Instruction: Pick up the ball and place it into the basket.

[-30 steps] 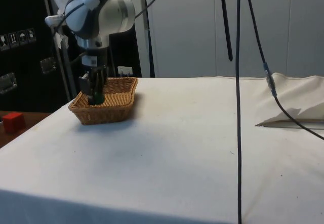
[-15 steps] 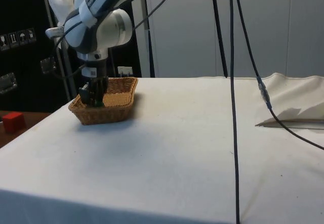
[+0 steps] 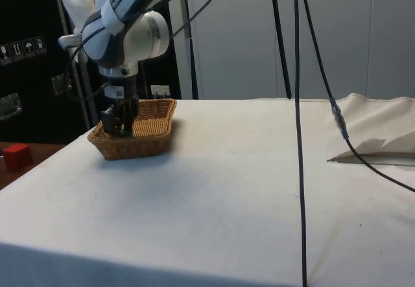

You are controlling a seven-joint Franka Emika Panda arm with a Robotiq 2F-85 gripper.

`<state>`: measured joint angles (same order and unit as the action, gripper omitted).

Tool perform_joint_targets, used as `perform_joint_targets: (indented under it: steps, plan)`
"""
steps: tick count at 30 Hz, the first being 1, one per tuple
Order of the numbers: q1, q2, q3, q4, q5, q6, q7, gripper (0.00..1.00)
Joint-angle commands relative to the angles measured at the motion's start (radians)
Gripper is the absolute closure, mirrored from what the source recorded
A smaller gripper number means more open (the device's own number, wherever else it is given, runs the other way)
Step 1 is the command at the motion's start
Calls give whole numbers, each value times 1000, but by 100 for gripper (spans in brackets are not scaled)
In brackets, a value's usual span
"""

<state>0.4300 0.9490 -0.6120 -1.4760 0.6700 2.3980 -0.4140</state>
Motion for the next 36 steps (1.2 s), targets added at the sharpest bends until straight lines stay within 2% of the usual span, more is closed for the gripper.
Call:
perform_joint_targets:
  steps: [1, 2, 3, 6, 7, 8, 9, 10, 15, 21, 22, 23, 25, 30, 31, 32, 36]
  plan:
    - [-1, 0, 1, 2, 1, -2, 0, 70]
    - [0, 0, 0, 0, 0, 0, 0, 60]
    - [-1, 0, 0, 2, 1, -1, 0, 60]
    - [-1, 0, 0, 2, 0, -1, 0, 35]
    - [-1, 0, 0, 2, 0, -1, 0, 26]
    - [0, 0, 0, 2, 0, -1, 0, 9]
    - [0, 0, 0, 2, 0, -1, 0, 2]
    - [0, 1, 0, 2, 0, -1, 1, 0]
    - [0, 1, 0, 2, 0, -1, 1, 0]
    - [20, -40, -27, -14, -17, -25, 3, 0]
    - [10, -24, -17, 0, -8, -18, 0, 0]
    - [22, -45, -29, -16, -20, -28, 3, 0]
    - [27, -60, -35, -22, -27, -36, 3, 0]
    - [33, -108, -39, -46, -61, -46, 7, 0]
    - [24, -99, -29, -37, -52, -41, 2, 0]
    - [35, -117, -40, -50, -66, -48, 7, 0]
    - [39, -154, -43, -65, -95, -59, 11, 0]
